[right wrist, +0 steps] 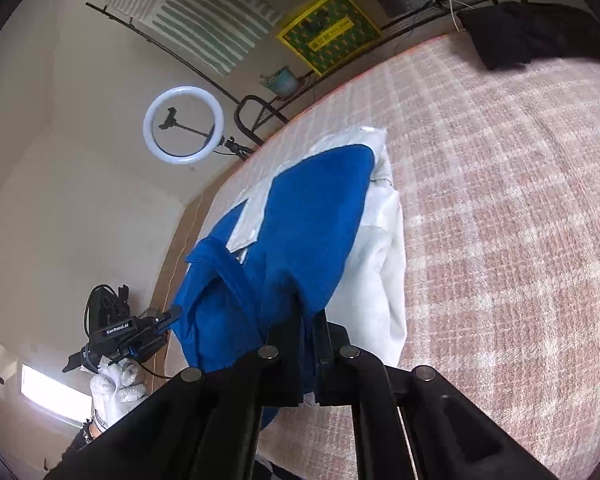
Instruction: Fold large clothes
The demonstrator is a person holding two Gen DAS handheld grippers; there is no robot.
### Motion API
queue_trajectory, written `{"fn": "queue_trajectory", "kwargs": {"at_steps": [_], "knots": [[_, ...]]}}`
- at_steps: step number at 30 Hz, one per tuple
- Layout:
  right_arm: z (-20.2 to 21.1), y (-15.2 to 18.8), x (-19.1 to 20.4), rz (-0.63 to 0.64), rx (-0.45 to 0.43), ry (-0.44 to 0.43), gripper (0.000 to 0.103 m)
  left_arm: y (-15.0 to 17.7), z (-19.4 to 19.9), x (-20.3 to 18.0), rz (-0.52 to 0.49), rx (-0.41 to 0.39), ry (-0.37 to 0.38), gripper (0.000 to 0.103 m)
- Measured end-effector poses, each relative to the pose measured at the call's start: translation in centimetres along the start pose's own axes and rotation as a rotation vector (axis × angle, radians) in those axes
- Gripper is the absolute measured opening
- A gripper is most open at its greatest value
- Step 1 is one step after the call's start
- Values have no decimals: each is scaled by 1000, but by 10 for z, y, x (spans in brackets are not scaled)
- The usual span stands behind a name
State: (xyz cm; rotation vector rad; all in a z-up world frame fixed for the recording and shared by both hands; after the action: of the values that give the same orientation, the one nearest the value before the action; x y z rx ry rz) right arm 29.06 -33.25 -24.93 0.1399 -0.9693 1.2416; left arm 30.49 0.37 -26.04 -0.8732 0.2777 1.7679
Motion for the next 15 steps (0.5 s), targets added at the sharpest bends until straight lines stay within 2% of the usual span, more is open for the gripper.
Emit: {"fn": "queue_trajectory", "kwargs": {"at_steps": [3, 6, 7, 8, 10, 11, 12, 15], "knots": [[-24, 13, -20, 19, 60, 121, 0, 6, -13, 13, -5, 21, -44, 3], [-26, 17, -17, 79, 60, 179, 0, 7, -11, 4, -82, 3, -84, 3], [-24, 15, -11, 108, 56, 198, 3, 8, -8, 1, -96, -3, -96, 5], [-20, 13, -8, 119, 56, 215, 12, 8, -4, 0, -114, -7, -119, 9], [-5, 7, -2, 149, 19, 269, 26, 7, 7, -6, -161, -44, -166, 11], [4, 3, 4, 176, -16, 293, 26, 7, 16, -11, -183, -73, -175, 11], [13, 1, 13, 204, -46, 284, 26, 9, 22, -16, -194, -98, -173, 11], [29, 3, 56, 316, -81, 150, 26, 22, 34, -40, -239, -102, -97, 11]]}}
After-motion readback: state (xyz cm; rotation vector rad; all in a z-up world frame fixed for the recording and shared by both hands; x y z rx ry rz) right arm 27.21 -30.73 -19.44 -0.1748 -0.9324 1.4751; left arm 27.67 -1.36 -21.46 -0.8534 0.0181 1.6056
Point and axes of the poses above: each gripper's, at about its wrist camera, not at the fingertips, and z roughly against the way its jaws point, x to its left, y to its underside, the point moved 6 cm from there along -z, roughly the way its jaws point, and after that the axes turned 3 degrees about -x, right-handed, at the moved point
